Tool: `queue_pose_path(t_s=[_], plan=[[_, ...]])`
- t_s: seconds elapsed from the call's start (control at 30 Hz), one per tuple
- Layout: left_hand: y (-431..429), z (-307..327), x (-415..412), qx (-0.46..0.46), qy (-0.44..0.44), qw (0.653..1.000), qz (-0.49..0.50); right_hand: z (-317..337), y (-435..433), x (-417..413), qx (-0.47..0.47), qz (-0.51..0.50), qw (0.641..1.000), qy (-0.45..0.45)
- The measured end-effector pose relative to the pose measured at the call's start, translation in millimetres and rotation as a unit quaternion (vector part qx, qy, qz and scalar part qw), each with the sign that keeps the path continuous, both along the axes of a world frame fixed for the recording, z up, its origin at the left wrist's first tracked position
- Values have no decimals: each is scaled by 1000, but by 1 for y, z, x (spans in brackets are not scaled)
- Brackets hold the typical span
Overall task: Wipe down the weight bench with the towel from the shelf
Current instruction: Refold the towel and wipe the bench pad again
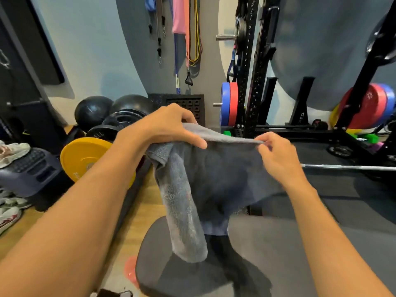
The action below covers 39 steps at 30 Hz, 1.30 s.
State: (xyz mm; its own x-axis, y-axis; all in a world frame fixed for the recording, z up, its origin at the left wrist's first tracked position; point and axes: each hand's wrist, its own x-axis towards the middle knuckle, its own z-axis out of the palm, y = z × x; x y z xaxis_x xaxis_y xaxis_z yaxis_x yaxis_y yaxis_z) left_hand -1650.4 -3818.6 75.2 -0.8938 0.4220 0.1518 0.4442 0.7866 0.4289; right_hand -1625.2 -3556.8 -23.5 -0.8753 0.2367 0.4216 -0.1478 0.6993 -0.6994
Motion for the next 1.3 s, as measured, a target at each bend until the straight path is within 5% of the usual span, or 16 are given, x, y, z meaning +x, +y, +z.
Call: queue_pose_path(t_s=[0.17,0.3,0.43,0.5,0.67,0.8,0.97,1.1,1.3], plan=[[-4,-22,-2,-157,49,986,-1,39,12,-15,51,42,995,78],[-16,-35,-7,-104,55,991,62,45,19,-13,78,46,994,67],[-22,-47,-9,-35,48,994,87,45,31,-7,247,-37,967,44],[-24,-52,-10,-19,54,994,92,43,34,0,261,-82,961,33],[-22,-50,-8,84,159,978,106,31,33,12,109,-63,990,57],[-4,-25,2,287,72,954,-52,48,21,4,-126,54,987,85],[34,-1,5,298,-31,941,-158,81,-2,-6,-87,233,968,36],[43,4,5,317,-115,923,-184,101,-8,-2,-104,394,913,-25],[45,-7,13,391,-240,851,-257,107,-3,8,-209,432,877,1]])
